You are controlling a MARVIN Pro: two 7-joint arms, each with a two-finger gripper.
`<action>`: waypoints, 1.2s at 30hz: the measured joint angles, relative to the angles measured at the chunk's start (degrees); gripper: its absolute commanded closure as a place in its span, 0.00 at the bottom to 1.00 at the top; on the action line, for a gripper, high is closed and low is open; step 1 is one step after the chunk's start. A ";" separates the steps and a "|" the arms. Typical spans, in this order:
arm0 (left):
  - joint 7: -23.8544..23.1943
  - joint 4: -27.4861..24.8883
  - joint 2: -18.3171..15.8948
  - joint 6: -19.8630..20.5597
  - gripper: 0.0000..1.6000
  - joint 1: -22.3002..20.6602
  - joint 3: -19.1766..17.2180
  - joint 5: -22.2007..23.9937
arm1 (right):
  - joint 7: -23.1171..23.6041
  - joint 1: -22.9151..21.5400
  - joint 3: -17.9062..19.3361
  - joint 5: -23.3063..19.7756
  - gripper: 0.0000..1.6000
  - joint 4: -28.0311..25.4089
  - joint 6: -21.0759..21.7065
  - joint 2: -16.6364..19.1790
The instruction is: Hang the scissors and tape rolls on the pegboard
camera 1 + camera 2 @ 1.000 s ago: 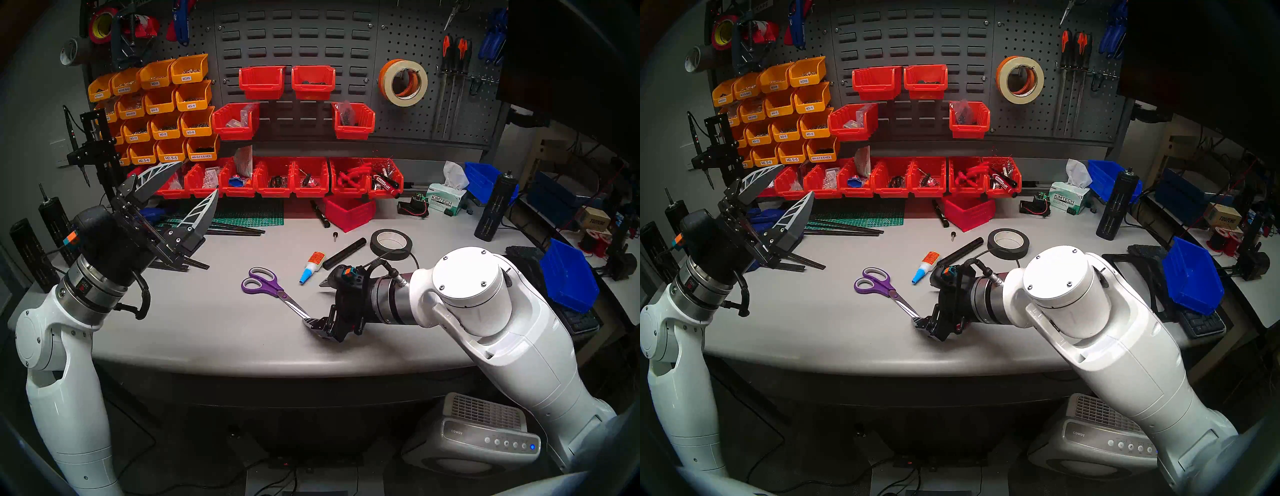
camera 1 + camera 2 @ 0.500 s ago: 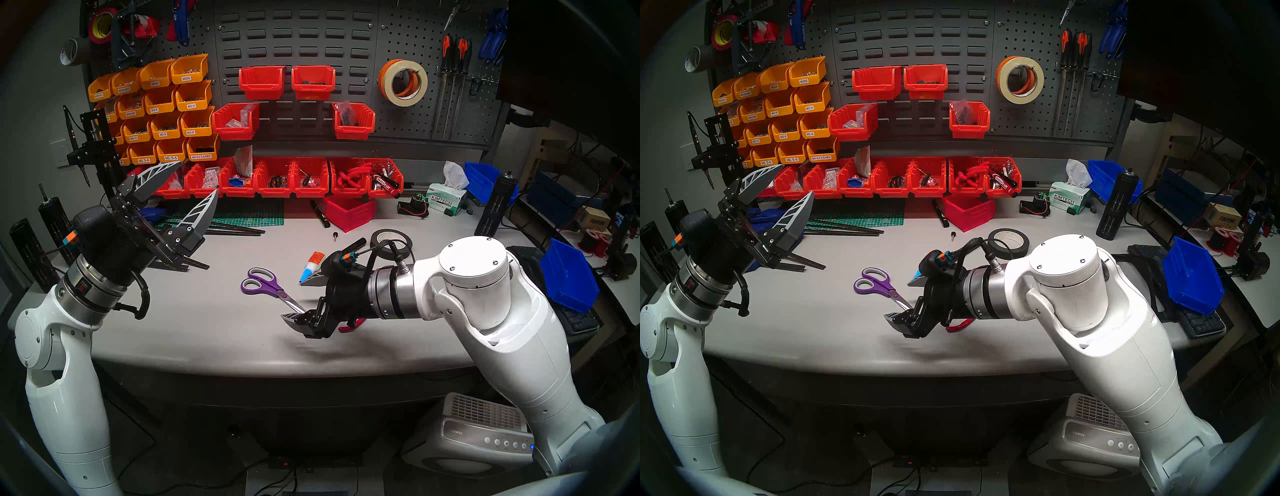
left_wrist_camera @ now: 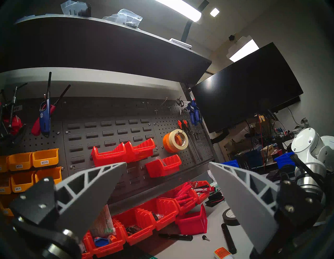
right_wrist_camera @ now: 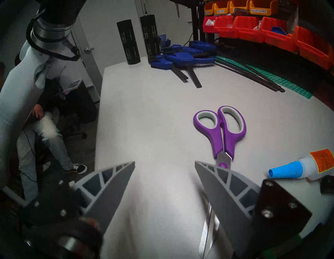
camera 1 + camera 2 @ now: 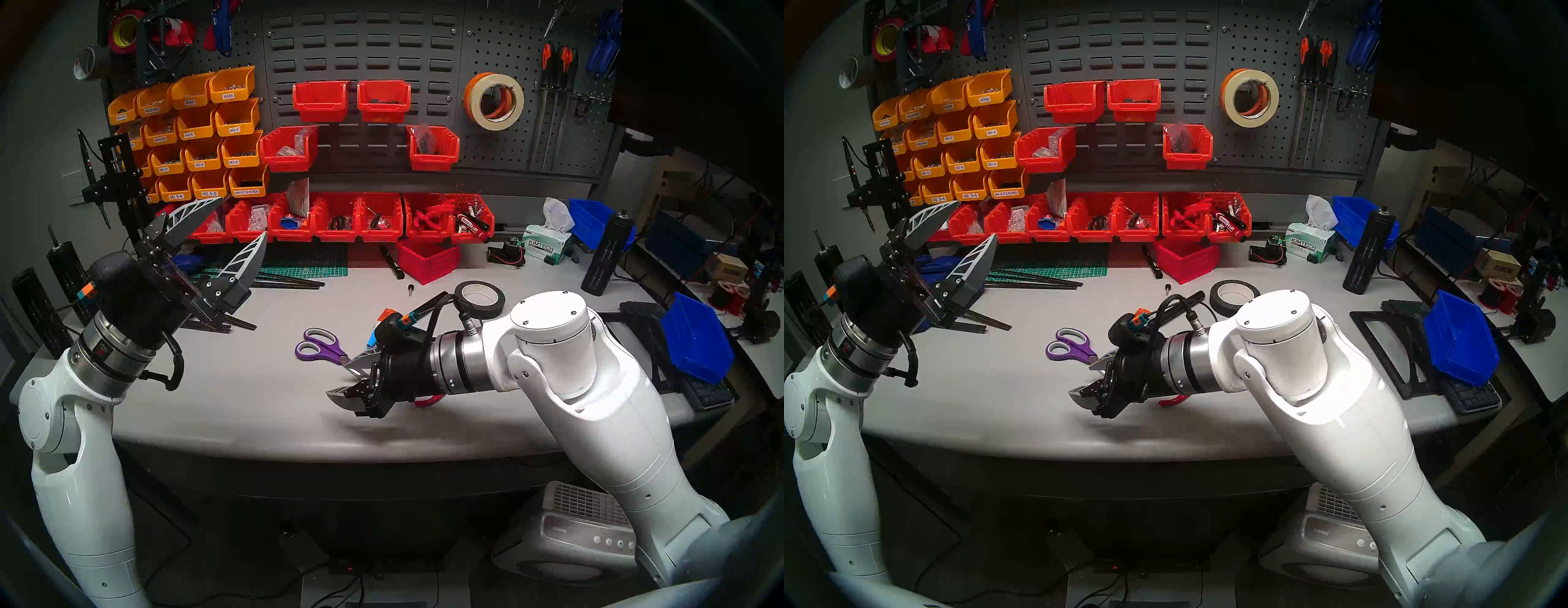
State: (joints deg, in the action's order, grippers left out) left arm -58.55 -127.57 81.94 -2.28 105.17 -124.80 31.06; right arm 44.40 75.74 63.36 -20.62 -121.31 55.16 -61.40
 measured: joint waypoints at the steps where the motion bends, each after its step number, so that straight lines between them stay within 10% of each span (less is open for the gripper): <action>1: 0.03 0.02 -0.01 0.00 0.00 -0.02 -0.01 0.00 | 0.00 -0.25 -0.27 -0.07 0.51 0.08 0.00 0.05; 12: 0.25 0.20 -0.16 0.00 0.00 -0.20 -0.10 0.16 | 0.12 -3.31 -2.73 -1.08 0.37 1.10 0.00 2.32; 36: 0.33 0.40 -0.74 0.07 0.00 -0.26 -0.76 0.62 | -1.25 -9.15 -6.99 -7.39 0.46 8.08 0.00 3.12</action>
State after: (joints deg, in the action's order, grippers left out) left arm -58.22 -127.16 81.21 -2.20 104.90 -125.56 31.68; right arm 43.15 66.60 56.37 -28.01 -113.22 55.16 -58.27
